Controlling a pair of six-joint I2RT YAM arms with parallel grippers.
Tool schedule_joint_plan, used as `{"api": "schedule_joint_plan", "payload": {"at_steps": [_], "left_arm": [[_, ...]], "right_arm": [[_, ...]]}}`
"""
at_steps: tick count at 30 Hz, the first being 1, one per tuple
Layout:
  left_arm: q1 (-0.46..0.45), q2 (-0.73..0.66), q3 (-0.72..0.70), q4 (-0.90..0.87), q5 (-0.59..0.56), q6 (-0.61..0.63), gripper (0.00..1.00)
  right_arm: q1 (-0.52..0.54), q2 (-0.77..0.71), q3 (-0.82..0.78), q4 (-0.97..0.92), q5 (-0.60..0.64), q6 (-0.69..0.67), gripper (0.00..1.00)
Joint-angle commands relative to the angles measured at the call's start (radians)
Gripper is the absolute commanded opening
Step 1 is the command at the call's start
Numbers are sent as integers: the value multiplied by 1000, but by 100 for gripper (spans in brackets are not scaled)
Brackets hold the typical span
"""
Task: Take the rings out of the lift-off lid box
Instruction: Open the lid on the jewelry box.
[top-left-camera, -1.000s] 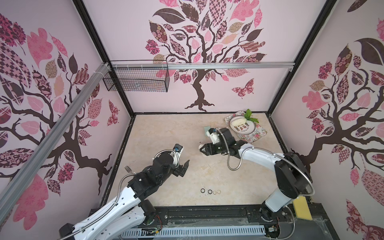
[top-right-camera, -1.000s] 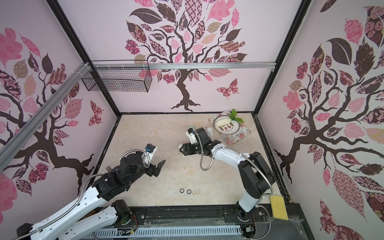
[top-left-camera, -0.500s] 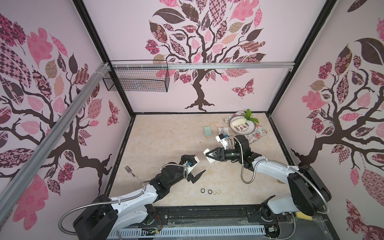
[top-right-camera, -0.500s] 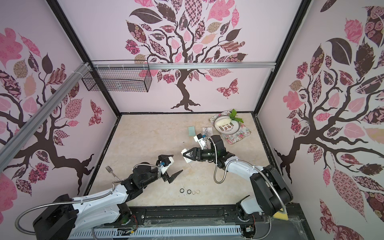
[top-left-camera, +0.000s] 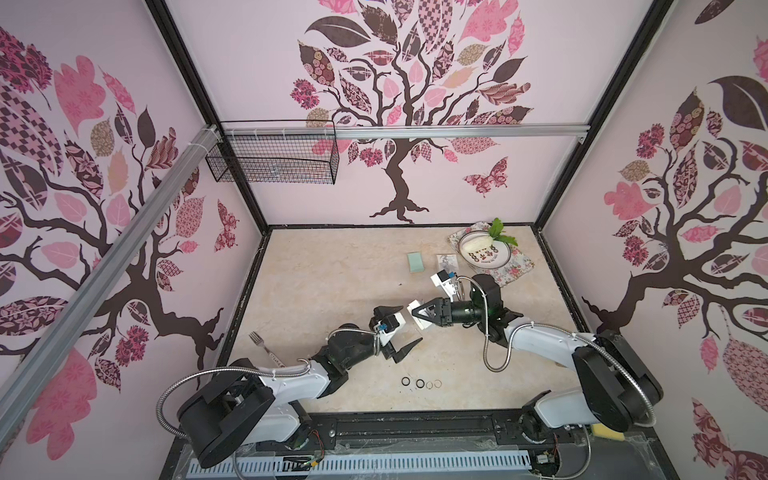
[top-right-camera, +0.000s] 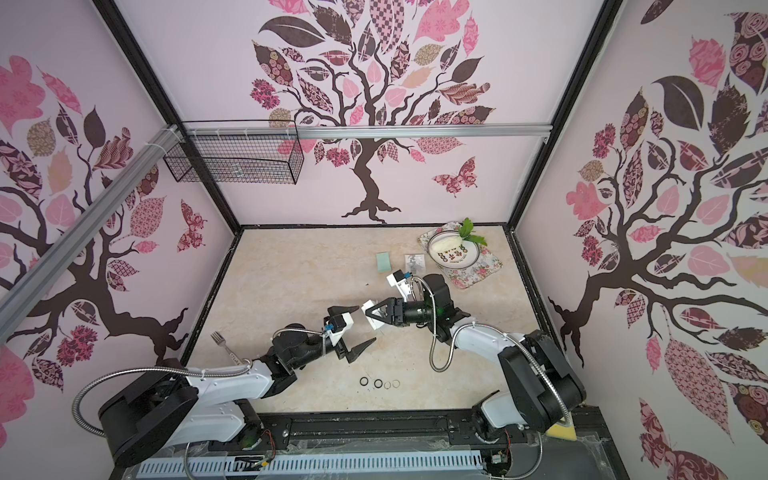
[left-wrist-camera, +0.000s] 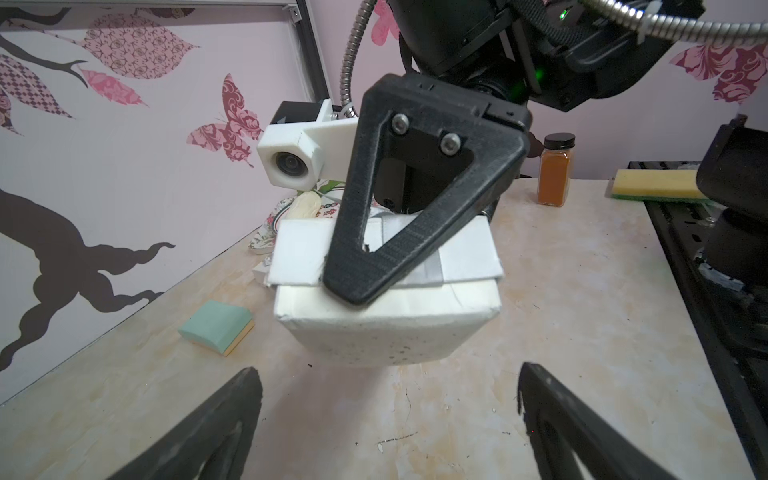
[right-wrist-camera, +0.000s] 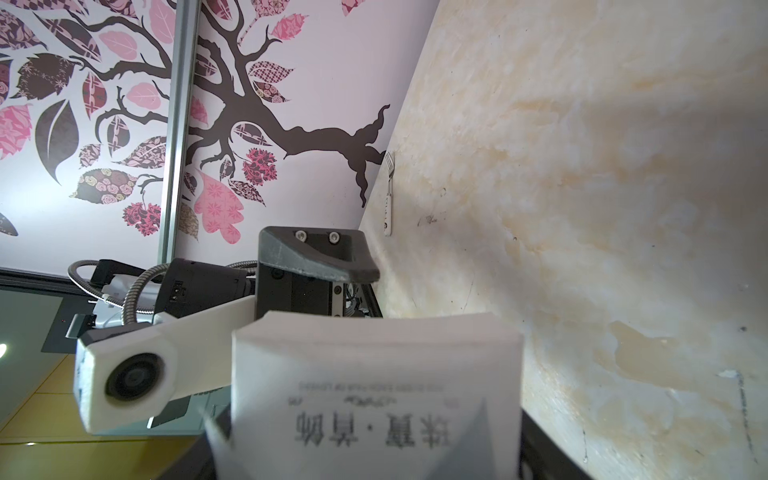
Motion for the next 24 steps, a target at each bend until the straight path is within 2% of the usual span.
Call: {"api": "schedule_joint_plan", "payload": {"at_steps": [1, 9, 17, 24], "left_arm": [[-17, 19, 45, 54, -36, -24, 98], [-70, 106, 67, 155, -157, -36, 93], [-74, 139, 58, 201, -164, -32, 81], [-75, 112, 42, 184, -172, -17, 77]], "right_arm": [[-5, -42, -3, 44, 7, 74, 69], [-3, -38, -27, 113, 2, 114, 69], [-2, -46, -36, 117, -5, 116, 69], [-3, -30, -40, 152, -15, 135, 70]]}}
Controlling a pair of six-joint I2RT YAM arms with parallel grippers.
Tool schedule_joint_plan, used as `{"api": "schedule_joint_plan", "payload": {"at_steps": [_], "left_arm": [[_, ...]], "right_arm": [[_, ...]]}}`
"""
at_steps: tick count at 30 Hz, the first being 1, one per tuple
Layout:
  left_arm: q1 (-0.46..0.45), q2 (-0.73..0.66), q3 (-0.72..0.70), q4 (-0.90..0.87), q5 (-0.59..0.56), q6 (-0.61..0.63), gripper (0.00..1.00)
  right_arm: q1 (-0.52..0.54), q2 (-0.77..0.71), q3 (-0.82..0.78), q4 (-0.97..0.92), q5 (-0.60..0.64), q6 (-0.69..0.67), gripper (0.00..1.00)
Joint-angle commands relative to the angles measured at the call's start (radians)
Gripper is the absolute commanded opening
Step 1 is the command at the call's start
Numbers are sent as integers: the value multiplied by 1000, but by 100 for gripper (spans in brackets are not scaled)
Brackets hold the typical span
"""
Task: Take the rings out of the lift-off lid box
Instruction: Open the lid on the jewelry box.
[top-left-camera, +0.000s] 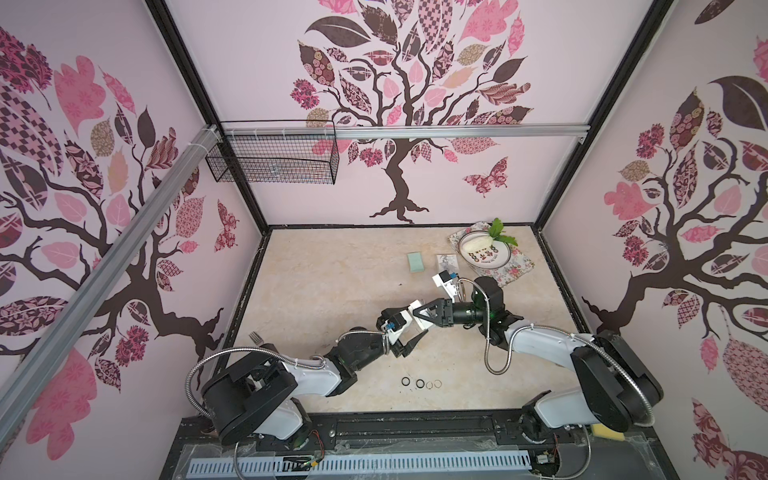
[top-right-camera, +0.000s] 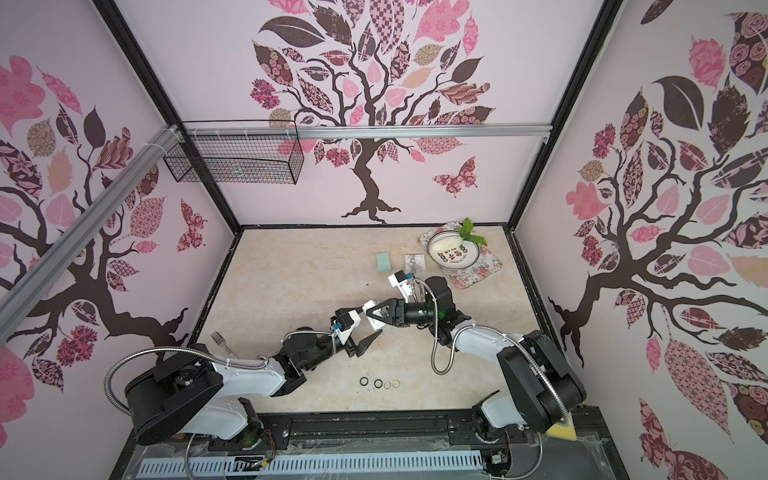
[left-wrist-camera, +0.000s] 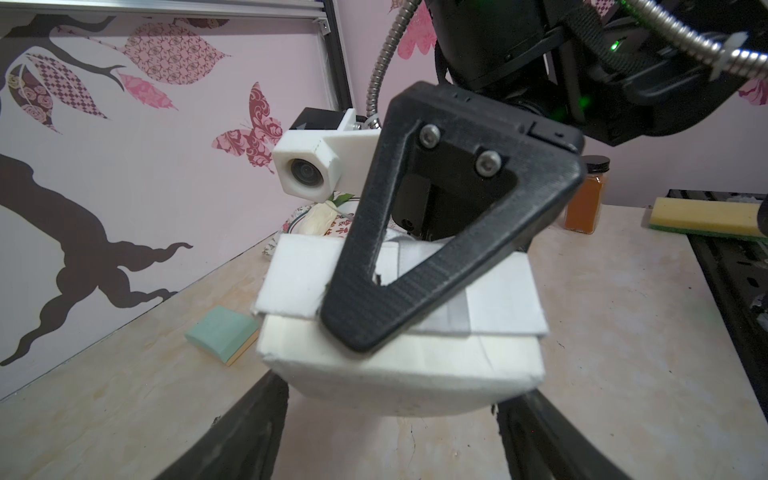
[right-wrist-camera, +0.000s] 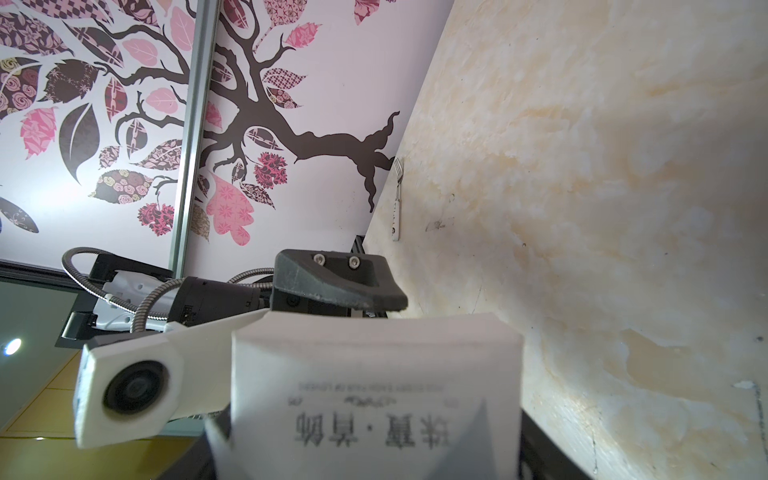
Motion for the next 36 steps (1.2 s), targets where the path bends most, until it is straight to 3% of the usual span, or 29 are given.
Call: {"api": "schedule_joint_plan", "payload": {"at_steps": [1, 16, 36], "left_arm": [[-1, -25, 9, 21, -17, 20, 76], [-2, -51, -7, -9, -16, 10, 67], [-2, -127, -36, -68, -17, -4, 66]], "right_arm": [[-3, -27, -2, 58, -6, 92, 70], [-2, -12, -8, 100, -22, 114, 75], [-10, -31, -5, 84, -11, 105, 78]]}}
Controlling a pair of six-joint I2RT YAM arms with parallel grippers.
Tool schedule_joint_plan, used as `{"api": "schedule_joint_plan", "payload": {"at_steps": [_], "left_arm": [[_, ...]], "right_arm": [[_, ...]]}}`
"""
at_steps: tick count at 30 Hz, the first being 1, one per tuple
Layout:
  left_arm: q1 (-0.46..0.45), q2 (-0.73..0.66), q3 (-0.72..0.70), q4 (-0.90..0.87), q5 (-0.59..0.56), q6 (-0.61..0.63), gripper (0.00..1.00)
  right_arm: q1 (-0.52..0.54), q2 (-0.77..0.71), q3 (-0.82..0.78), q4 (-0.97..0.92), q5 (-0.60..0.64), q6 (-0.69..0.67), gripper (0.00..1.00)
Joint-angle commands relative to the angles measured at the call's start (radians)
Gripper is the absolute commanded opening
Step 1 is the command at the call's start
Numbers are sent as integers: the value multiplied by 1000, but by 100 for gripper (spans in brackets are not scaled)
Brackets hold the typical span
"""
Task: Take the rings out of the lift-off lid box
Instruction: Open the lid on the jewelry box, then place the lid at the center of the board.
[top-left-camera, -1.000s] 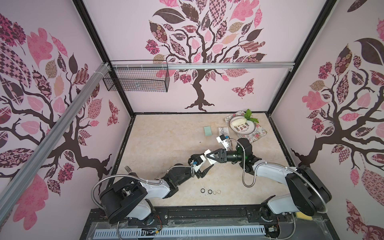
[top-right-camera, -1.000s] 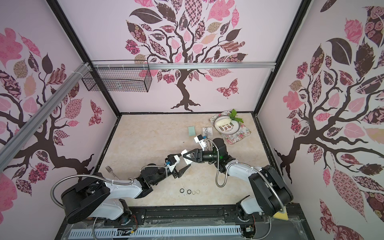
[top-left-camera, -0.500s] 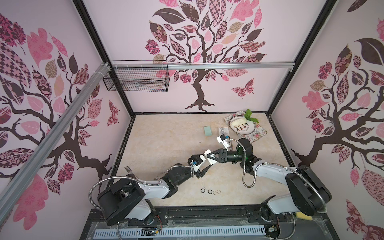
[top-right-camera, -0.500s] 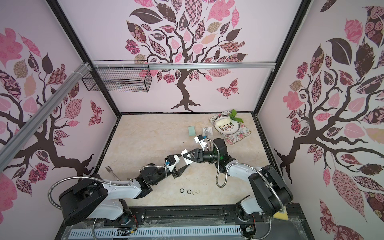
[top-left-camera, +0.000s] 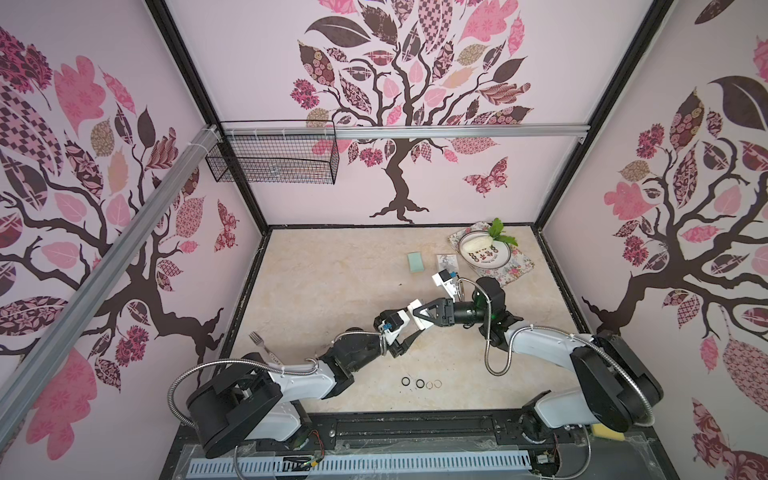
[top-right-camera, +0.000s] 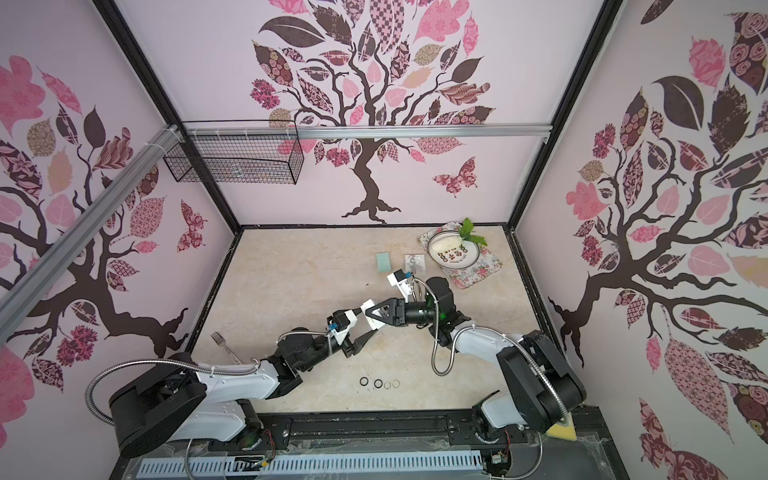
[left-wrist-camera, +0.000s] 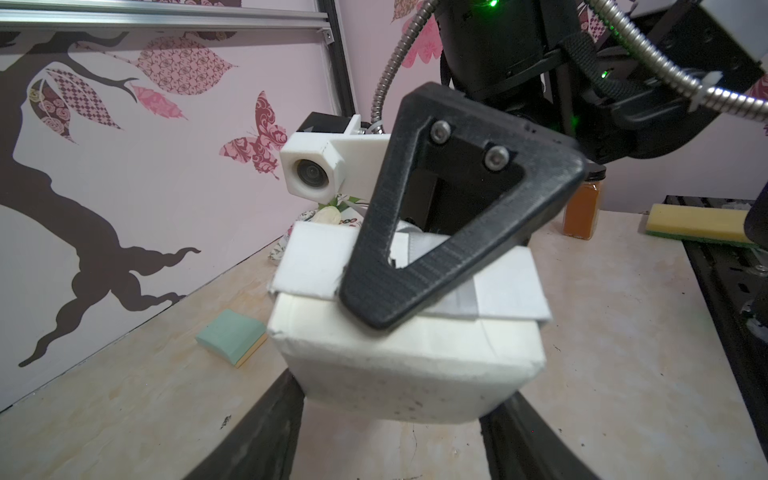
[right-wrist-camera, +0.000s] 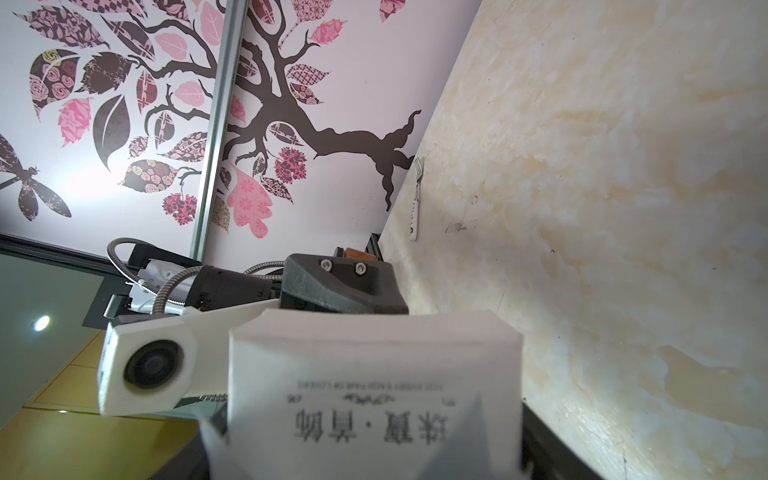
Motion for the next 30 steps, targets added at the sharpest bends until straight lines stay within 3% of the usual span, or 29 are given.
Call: {"api": "schedule_joint_plan", "payload": {"at_steps": [1, 13, 21, 23, 26, 30], "left_arm": [[0, -32, -26, 14, -11, -7, 66], [-2, -71, -54, 1, -15, -13, 66], [-2, -110, -75, 2, -8, -19, 66], [-2, -121, -80, 3, 4, -23, 66], [-2, -131, -88, 13, 43, -31, 66], [-2, -132, -86, 17, 115, -38, 67]], "right_arm": [[-10, -33, 7, 5, 17, 64, 78], [-43, -60, 7, -25, 22, 54, 78], [-151, -147, -2, -226, 38, -55, 78], [-163, -184, 35, -450, 135, -189, 78], [-161, -206, 114, -795, 431, -375, 78], [-160, -177, 102, -900, 729, -448, 78]]}}
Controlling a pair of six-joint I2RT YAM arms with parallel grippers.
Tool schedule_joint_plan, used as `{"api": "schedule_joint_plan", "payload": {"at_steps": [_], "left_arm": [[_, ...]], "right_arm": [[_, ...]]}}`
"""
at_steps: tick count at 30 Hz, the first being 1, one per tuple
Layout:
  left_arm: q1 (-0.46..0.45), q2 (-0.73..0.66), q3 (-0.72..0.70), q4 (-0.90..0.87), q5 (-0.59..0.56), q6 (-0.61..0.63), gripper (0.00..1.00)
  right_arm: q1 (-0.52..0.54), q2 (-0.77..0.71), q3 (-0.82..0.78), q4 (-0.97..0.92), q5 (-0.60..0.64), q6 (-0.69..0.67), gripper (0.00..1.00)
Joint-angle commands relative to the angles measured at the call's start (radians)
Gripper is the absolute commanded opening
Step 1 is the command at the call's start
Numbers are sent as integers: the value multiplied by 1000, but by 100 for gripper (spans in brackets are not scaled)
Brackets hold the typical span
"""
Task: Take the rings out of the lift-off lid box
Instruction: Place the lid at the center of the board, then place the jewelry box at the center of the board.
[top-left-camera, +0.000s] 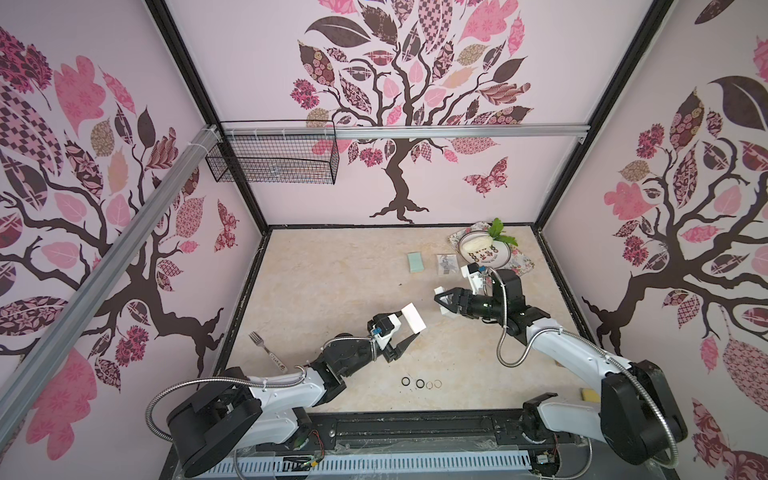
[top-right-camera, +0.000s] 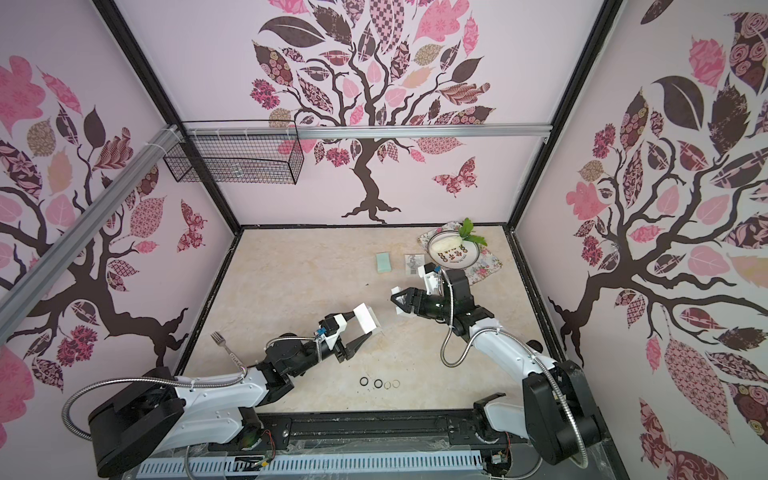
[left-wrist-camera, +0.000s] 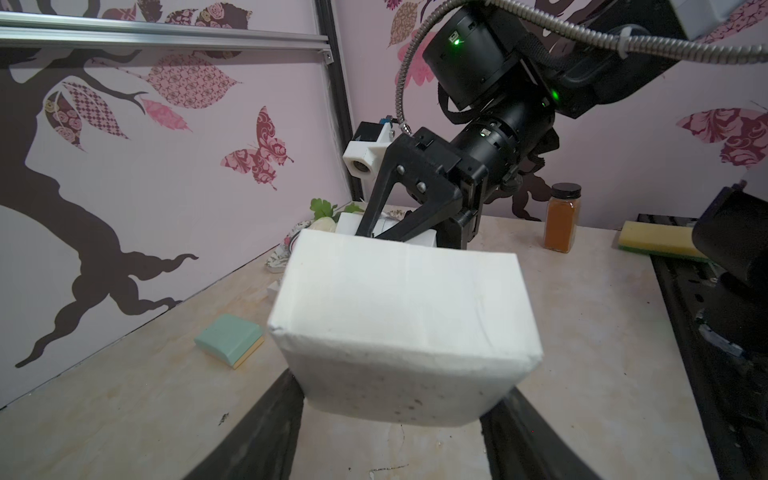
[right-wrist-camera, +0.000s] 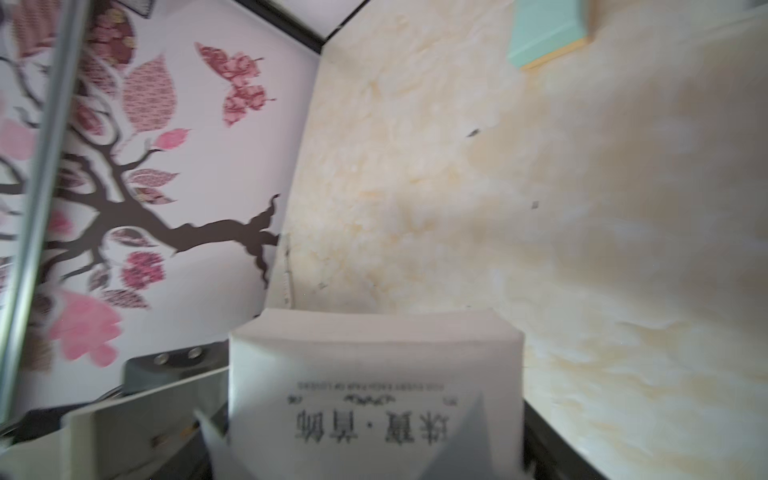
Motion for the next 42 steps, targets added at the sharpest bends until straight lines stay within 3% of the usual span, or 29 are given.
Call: {"api": "schedule_joint_plan", "payload": {"at_steps": [1, 6, 12, 23, 26, 29, 31, 34, 36, 42], "left_arm": [[-2, -5, -20, 34, 85, -9, 67], [-2, 5, -13, 44, 152, -24, 67], [-2, 10, -5, 43, 189, -37, 67], [-2, 20, 5, 62, 216, -52, 68], [-2, 19, 8, 67, 222, -57, 68], [-2, 16, 13, 80, 224, -65, 68], [-1, 15, 17, 90, 224, -75, 69], [0, 18, 39, 92, 242, -78, 70], [9, 22, 61, 91, 262, -80, 71], [89, 60, 144, 90, 382, -129, 69]], "right_arm": [[1, 10, -5, -219, 332, -122, 78], [17, 109, -6, -212, 514, -141, 79], [63, 232, 40, -231, 628, -172, 81], [76, 228, 48, -256, 647, -188, 90], [76, 149, 65, -291, 585, -195, 98], [60, 35, 80, -318, 459, -207, 100], [13, -53, 70, -307, 265, -203, 100], [-48, -183, 6, -198, -3, -145, 100], [-67, -256, -40, -98, -118, -74, 100], [-80, -291, -133, 236, -354, 169, 98]]}}
